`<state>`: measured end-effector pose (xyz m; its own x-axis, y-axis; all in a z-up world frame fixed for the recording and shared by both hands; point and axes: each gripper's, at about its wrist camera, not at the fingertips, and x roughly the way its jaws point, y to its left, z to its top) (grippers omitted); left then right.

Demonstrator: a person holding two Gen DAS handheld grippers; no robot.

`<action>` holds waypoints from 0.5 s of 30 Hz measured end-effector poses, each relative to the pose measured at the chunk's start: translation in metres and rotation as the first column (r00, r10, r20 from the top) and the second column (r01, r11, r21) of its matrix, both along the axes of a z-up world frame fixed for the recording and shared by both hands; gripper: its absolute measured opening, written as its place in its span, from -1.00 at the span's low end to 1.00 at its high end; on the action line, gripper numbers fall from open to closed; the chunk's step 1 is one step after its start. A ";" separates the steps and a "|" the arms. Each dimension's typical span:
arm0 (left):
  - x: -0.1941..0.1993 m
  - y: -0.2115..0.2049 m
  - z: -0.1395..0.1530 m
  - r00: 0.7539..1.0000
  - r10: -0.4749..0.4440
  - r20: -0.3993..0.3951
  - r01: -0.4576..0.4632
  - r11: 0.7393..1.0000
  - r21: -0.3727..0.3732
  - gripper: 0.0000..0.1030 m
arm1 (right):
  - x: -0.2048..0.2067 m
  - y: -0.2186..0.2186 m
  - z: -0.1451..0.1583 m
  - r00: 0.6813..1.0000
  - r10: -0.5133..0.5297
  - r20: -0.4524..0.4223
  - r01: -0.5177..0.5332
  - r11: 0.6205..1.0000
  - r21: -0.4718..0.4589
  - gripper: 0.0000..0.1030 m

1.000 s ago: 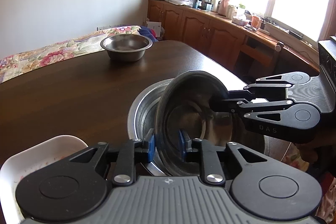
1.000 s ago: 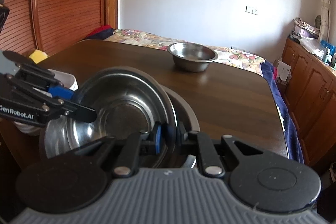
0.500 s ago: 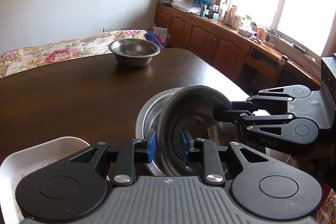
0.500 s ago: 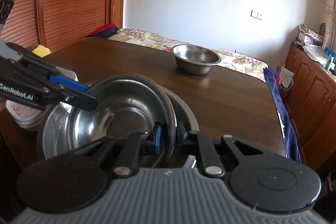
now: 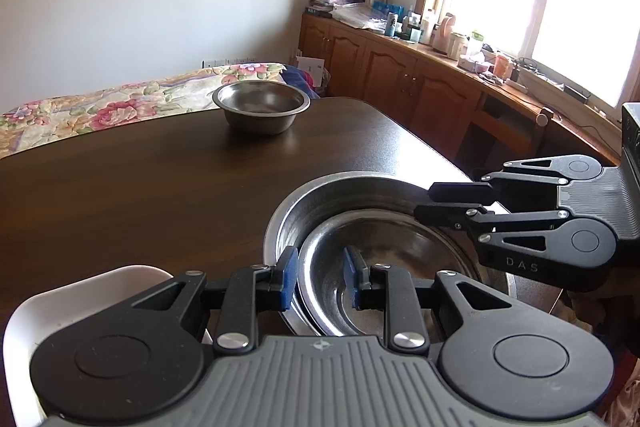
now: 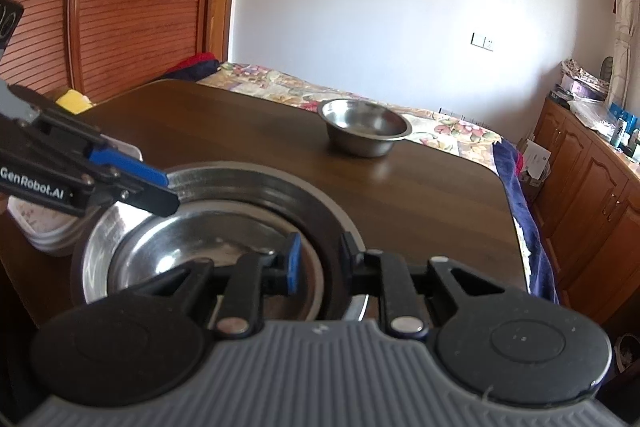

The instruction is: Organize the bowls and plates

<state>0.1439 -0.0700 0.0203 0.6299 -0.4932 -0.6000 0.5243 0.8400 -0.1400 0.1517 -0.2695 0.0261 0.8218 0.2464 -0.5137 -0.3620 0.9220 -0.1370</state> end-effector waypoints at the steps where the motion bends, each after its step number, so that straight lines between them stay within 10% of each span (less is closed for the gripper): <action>1: 0.000 0.000 0.001 1.000 0.002 0.003 -0.002 1.000 0.000 -0.48 | 0.001 -0.001 0.001 1.000 -0.002 0.003 0.002 1.000 0.005 -0.58; 15: 0.028 -0.001 0.024 0.996 0.059 0.073 -0.061 0.998 0.025 -0.48 | 0.033 -0.024 0.025 0.996 -0.039 0.078 0.033 0.997 0.074 -0.58</action>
<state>0.1717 -0.0707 0.0440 0.6998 -0.4378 -0.5644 0.4811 0.8729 -0.0806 0.1849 -0.2939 0.0514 0.8683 0.2506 -0.4281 -0.3194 0.9427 -0.0960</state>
